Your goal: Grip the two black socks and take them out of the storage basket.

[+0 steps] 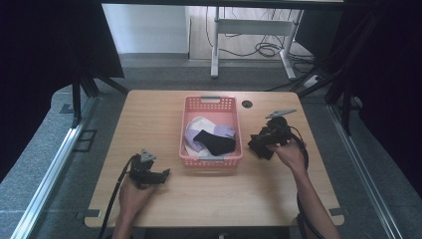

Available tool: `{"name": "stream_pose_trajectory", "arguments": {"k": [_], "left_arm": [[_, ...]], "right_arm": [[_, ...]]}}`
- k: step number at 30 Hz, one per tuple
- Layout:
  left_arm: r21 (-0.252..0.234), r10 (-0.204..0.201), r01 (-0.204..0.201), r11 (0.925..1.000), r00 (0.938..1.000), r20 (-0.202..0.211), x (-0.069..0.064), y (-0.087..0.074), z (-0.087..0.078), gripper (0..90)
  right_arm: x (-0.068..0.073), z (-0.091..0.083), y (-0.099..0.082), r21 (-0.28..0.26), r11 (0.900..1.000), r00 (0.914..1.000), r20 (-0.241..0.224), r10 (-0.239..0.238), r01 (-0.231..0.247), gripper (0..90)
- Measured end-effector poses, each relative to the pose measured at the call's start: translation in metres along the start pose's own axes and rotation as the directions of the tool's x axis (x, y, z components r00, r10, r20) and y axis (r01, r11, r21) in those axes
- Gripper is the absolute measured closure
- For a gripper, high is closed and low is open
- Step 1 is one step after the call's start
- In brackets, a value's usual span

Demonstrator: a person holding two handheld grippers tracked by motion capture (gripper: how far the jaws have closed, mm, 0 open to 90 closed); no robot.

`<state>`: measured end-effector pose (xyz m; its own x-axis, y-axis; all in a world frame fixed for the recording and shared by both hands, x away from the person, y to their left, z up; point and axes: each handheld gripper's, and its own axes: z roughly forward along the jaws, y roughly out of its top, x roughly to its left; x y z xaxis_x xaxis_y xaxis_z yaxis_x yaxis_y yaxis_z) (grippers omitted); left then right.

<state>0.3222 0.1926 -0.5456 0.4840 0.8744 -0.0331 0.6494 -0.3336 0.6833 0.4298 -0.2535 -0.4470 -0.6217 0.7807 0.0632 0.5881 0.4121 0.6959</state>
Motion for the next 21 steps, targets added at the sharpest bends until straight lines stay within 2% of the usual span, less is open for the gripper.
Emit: {"name": "stream_pose_trajectory", "arguments": {"k": [12, 21], "left_arm": [[0.002, 0.002, -0.002, 1.0, 1.0, 0.0, 0.0, 0.0, 0.0, 10.4], [0.001, 0.001, -0.001, 1.0, 1.0, 0.0, 0.0, 0.0, 0.0, 10.4]], "right_arm": [[0.016, -0.007, 0.028, -0.047, 0.9988, 0.9976, -0.068, -0.014, 0.011, 34.7], [0.032, 0.005, 0.045, -0.046, 0.9976, 0.9918, -0.114, -0.057, 0.052, 35.7]]}}
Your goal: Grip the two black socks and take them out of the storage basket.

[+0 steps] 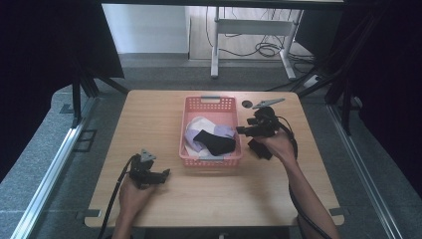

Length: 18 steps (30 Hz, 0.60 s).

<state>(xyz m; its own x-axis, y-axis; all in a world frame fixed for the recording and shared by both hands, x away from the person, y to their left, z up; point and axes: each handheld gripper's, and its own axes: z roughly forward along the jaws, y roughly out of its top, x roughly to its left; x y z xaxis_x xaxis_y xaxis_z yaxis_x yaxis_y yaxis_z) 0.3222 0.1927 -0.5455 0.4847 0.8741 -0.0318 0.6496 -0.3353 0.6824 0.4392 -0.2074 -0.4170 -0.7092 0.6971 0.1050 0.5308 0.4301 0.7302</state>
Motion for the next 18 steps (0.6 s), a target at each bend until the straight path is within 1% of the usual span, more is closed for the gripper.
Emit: {"name": "stream_pose_trajectory", "arguments": {"k": [8, 14, 15, 16, 18], "left_arm": [[0.0, 0.0, 0.0, 1.0, 1.0, 0.0, 0.0, 0.0, 0.0, 10.4], [0.0, 0.0, 0.0, 1.0, 1.0, 0.0, 0.0, 0.0, 0.0, 10.4], [0.0, 0.0, 0.0, 1.0, 1.0, 0.0, 0.0, 0.0, 0.0, 10.4], [0.001, 0.001, -0.001, 1.0, 1.0, 0.0, 0.0, 0.0, 0.0, 10.4], [0.001, 0.001, -0.001, 1.0, 1.0, 0.0, 0.0, 0.0, 0.0, 10.5]], "right_arm": [[0.019, 0.025, 0.015, 0.016, 0.9983, 0.9976, -0.04, -0.055, 0.056, 37.0], [0.033, 0.049, 0.024, 0.04, 0.9949, 0.9931, -0.076, -0.089, 0.092, 38.2], [0.039, 0.057, 0.026, 0.049, 0.9934, 0.9912, -0.087, -0.099, 0.104, 39.1], [0.039, 0.057, 0.026, 0.049, 0.9934, 0.9912, -0.087, -0.099, 0.104, 39.1], [0.044, 0.066, 0.028, 0.059, 0.9915, 0.9895, -0.094, -0.11, 0.116, 39.6]]}}
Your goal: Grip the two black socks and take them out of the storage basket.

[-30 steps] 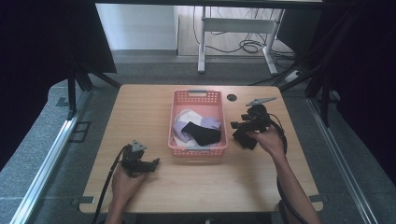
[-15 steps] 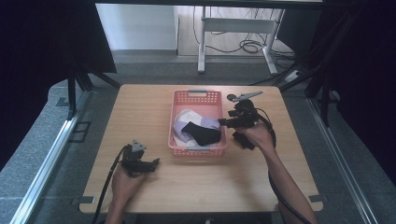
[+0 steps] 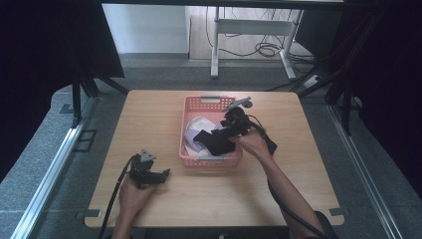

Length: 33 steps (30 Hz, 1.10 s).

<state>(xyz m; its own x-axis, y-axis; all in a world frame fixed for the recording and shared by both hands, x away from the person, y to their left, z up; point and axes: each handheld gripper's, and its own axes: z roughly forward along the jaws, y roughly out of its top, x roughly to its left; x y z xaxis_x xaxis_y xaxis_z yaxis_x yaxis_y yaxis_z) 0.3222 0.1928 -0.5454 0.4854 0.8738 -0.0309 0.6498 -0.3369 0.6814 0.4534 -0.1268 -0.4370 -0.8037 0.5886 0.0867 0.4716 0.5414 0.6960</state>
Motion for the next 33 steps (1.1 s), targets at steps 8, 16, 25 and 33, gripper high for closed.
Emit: {"name": "stream_pose_trajectory", "arguments": {"k": [8, 16, 25, 33], "left_arm": [[0.002, 0.004, -0.004, 1.0, 1.0, 0.001, 0.0, 0.0, 0.0, 10.4], [0.002, 0.005, -0.005, 1.0, 1.0, 0.0, 0.0, 0.0, 0.0, 10.4], [0.003, 0.004, -0.004, 1.0, 1.0, 0.001, 0.0, 0.0, 0.0, 10.5], [0.003, 0.004, -0.004, 1.0, 1.0, 0.001, 0.0, 0.0, 0.0, 10.4]], "right_arm": [[0.008, 0.035, 0.007, 0.051, 0.9985, 0.9996, -0.021, -0.016, 0.018, 42.9], [0.01, 0.064, 0.009, 0.123, 0.9921, 0.9997, -0.014, -0.021, 0.023, 44.5], [0.013, 0.093, 0.006, 0.238, 0.97, 0.9972, 0.042, -0.061, 0.05, 54.3], [0.015, 0.089, 0.007, 0.241, 0.9704, 0.9941, 0.099, -0.044, 0.019, 79.6]]}}
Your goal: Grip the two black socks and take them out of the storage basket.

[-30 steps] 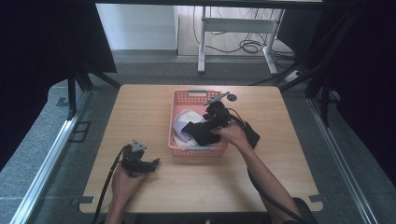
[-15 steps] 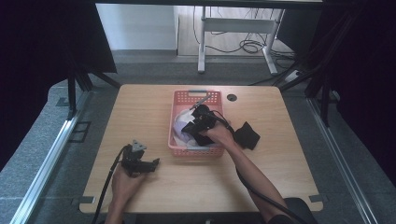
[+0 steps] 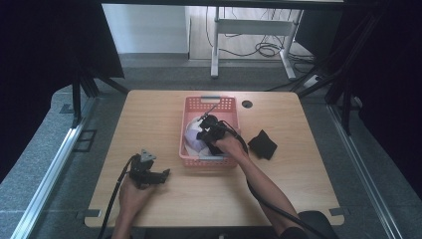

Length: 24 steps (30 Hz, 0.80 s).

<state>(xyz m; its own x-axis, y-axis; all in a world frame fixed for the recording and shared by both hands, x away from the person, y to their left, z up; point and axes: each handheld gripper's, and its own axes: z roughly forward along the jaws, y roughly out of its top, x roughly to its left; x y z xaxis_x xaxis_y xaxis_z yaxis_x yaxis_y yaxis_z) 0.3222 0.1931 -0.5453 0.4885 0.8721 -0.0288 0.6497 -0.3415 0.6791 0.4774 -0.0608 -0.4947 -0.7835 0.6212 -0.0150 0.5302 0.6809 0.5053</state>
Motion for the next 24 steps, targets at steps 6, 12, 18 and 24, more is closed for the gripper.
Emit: {"name": "stream_pose_trajectory", "arguments": {"k": [6, 12, 18, 24], "left_arm": [[0.0, 0.002, -0.002, 1.0, 1.0, -0.001, 0.0, 0.0, 0.0, 10.4], [0.001, 0.001, -0.001, 1.0, 1.0, -0.001, 0.0, 0.0, 0.0, 10.5], [-0.002, 0.0, 0.0, 1.0, 1.0, -0.001, 0.0, 0.0, 0.0, 10.5], [-0.003, -0.001, 0.001, 1.0, 1.0, -0.001, 0.0, 0.0, 0.0, 10.5]], "right_arm": [[-0.005, -0.019, 0.005, -0.075, 0.9968, 0.9996, -0.012, 0.026, -0.027, 79.8], [-0.004, -0.045, 0.009, -0.166, 0.9859, 0.9995, -0.019, 0.024, -0.026, 79.6], [-0.005, -0.062, 0.013, -0.212, 0.9771, 0.9996, -0.019, 0.019, -0.022, 79.7], [-0.006, -0.083, 0.02, -0.255, 0.9664, 0.999, -0.039, 0.023, -0.032, 79.6]]}}
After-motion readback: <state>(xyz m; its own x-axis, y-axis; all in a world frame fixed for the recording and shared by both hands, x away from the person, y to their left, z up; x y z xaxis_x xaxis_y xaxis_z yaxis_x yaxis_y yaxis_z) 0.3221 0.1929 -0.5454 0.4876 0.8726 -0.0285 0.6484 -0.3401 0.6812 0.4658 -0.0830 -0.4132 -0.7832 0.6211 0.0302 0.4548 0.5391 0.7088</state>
